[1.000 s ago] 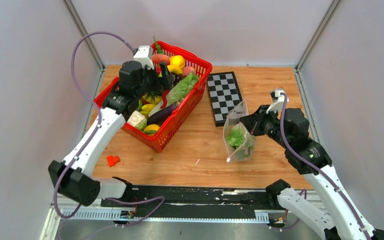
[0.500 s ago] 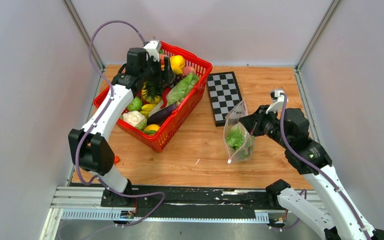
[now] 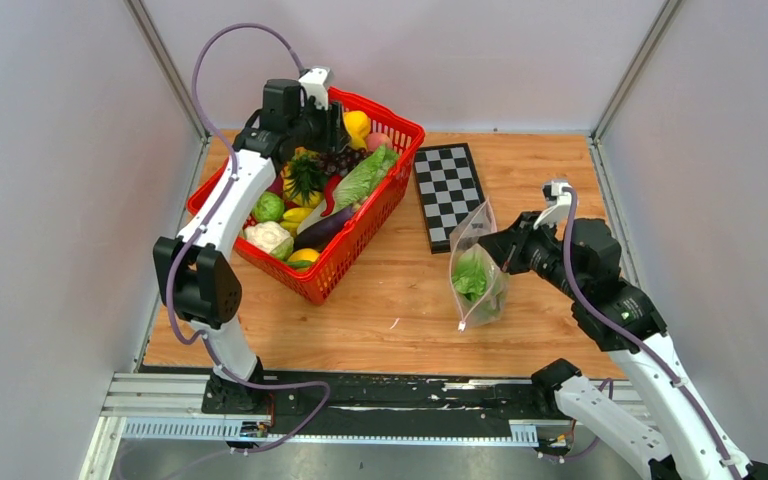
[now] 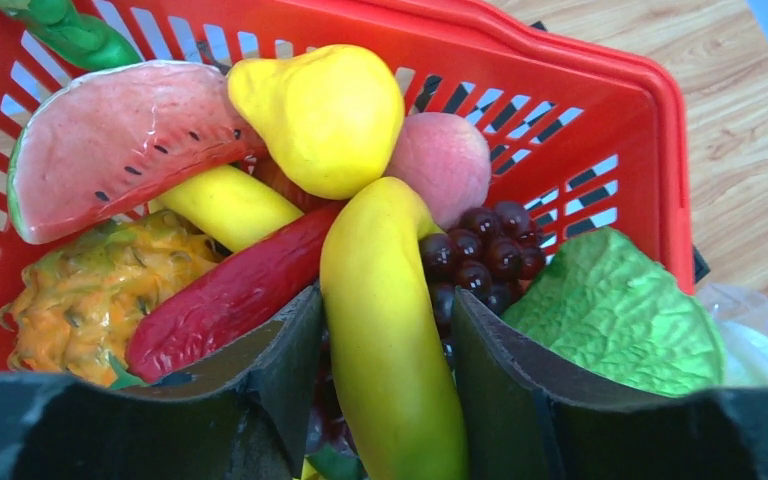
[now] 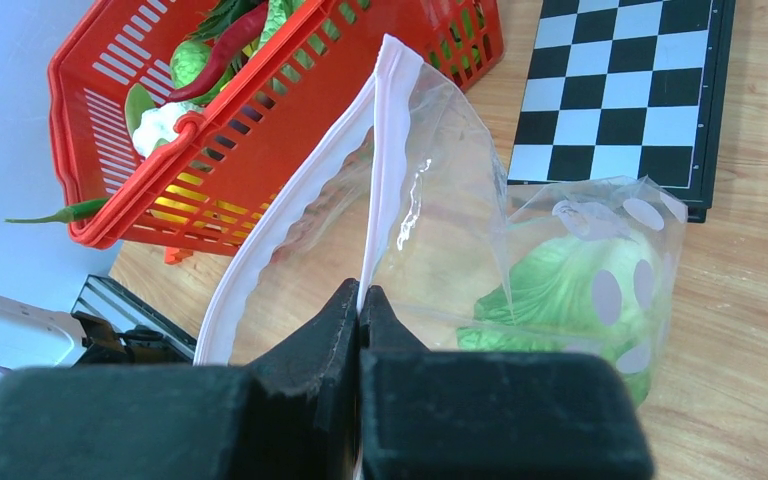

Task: Place the food in the zip-top bag and seal the zipper
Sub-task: Adjust the fake fruit in the bin.

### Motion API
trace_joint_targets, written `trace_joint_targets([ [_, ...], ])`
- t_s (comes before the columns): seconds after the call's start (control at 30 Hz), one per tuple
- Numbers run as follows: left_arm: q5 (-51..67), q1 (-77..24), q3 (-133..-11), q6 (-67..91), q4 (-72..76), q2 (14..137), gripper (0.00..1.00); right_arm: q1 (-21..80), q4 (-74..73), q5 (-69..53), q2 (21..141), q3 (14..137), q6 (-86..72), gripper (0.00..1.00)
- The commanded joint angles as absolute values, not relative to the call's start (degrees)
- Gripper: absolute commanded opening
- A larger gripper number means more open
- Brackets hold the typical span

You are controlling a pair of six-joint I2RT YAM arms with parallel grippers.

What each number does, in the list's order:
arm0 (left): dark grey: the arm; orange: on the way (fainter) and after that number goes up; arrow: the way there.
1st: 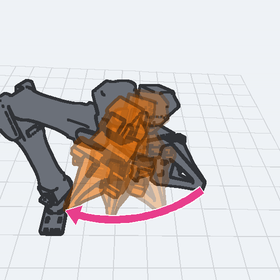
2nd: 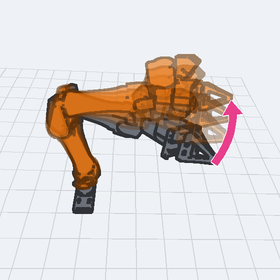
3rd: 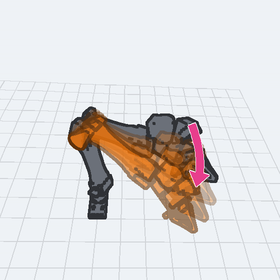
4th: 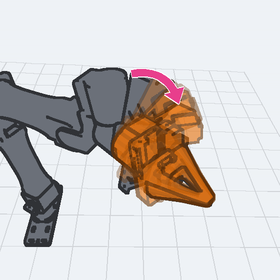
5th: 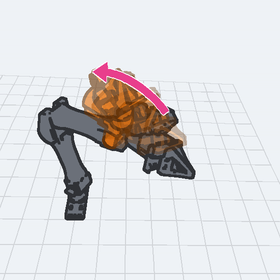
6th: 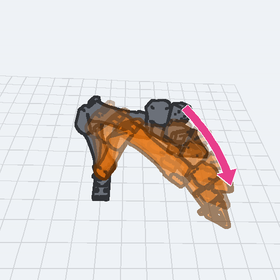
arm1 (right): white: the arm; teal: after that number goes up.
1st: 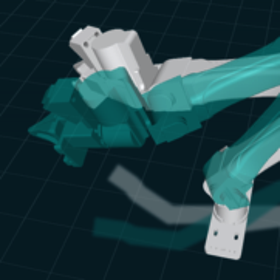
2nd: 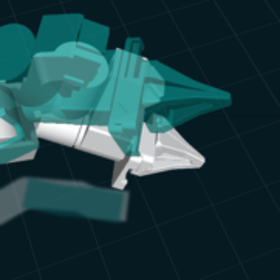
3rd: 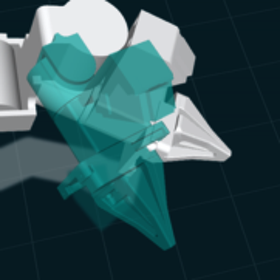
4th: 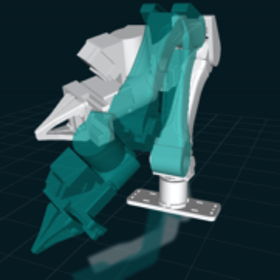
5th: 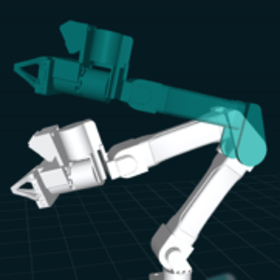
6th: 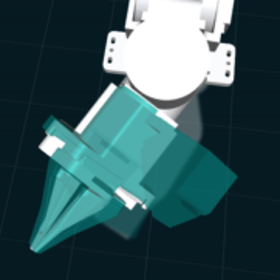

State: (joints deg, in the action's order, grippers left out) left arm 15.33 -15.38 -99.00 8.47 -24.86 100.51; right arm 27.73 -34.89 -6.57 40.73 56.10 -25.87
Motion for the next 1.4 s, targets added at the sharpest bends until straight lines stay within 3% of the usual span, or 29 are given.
trace_joint_targets([
  [0.0,15.9,-15.12,-103.46,5.79,-31.0,101.84,0.55,27.84,-32.68,-7.08,39.49,56.07,-26.74,0.0],
  [0.27,15.87,-15.12,-100.76,4.37,-32.95,98.72,0.48,27.82,-32.68,-7.41,39.62,56.1,-26.71,0.0],
  [0.43,18.05,-15.12,-100.67,4.55,-34.06,97.67,0.29,27.86,-32.78,-7.22,38.97,55.86,-26.76,0.0],
  [0.83,11.99,-15.12,-85.51,10.23,-24.69,79.93,0.1,27.81,-32.63,-6.85,39.24,55.96,-26.72,0.0],
  [1.17,8.34,-15.12,-80.77,13.53,-19.59,71.87,0.06,27.82,-31.9,-7.47,39.47,55.58,-27.18,0.0],
  [1.37,1.13,-15.12,-77.09,13.03,-25.82,69.78,0.19,27.85,-31.99,-7.14,39.38,55.51,-27.03,0.0],
])
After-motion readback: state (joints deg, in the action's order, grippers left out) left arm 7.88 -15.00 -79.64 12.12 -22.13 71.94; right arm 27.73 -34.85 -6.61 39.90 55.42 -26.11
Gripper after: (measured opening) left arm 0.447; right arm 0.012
